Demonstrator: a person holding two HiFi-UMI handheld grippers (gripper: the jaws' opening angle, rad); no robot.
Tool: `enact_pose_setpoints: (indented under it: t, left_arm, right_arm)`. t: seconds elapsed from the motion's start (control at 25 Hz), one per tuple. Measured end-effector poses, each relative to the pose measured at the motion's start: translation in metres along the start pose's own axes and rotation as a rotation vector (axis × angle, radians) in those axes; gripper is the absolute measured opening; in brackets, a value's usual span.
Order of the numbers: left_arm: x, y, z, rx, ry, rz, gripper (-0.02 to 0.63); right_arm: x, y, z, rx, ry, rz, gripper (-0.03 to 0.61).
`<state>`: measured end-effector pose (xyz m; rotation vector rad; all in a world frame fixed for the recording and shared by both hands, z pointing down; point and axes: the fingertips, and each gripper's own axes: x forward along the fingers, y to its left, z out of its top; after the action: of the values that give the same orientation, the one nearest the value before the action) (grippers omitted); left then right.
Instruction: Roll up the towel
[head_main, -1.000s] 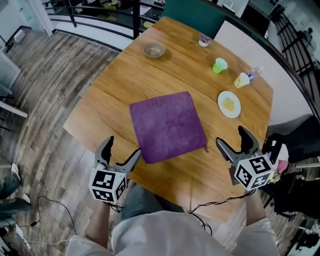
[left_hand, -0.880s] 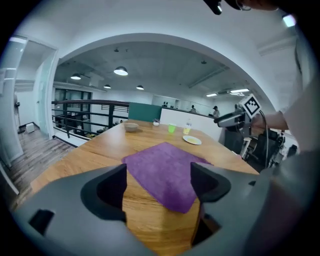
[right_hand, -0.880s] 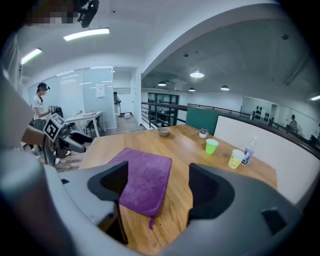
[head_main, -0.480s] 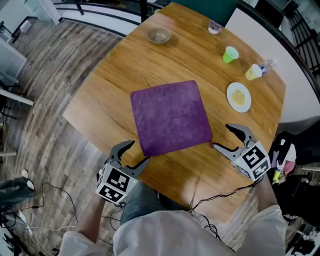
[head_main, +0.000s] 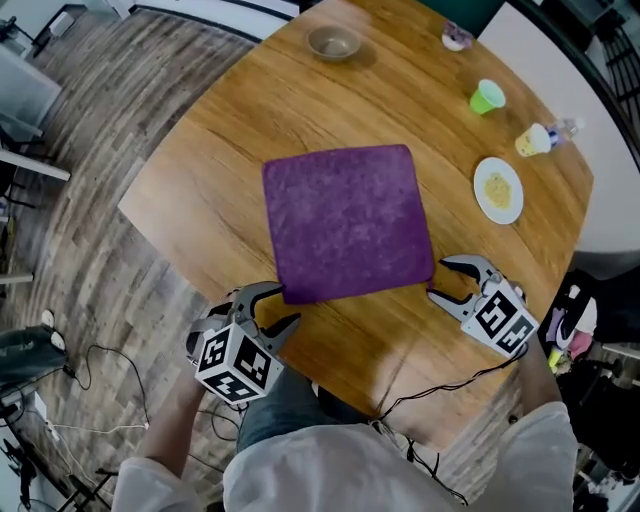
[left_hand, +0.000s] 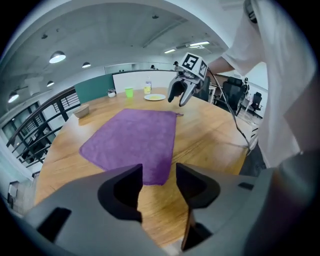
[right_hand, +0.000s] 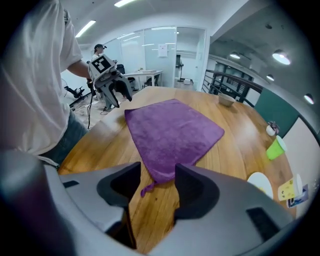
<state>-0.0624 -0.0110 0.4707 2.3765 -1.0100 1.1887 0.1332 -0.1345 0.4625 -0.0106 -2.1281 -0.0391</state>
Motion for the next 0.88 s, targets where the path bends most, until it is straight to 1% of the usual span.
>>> enact_pose_setpoints:
  t: [0.12, 0.28, 0.52, 0.6, 0.88]
  left_arm:
    - [0.008, -0.001, -0.006, 0.049, 0.043, -0.015, 0.187]
    - [0.016, -0.004, -0.012, 0.096, 0.088, -0.042, 0.166]
    - [0.02, -0.009, -0.021, 0.206, 0.157, -0.052, 0.128]
    - [0.022, -0.01, -0.021, 0.222, 0.169, -0.058, 0.12]
    - [0.029, -0.011, -0.023, 0.248, 0.202, -0.075, 0.097]
  right_arm:
    - [0.01, 0.003, -0.005, -0.037, 0.024, 0.028, 0.209]
    - [0.015, 0.005, -0.013, -0.089, 0.07, 0.046, 0.189]
    - [0.021, 0.008, -0.021, -0.144, 0.103, 0.07, 0.154]
    - [0.021, 0.009, -0.022, -0.168, 0.111, 0.076, 0.137]
    - [0.028, 0.009, -0.03, -0.233, 0.15, 0.088, 0.109]
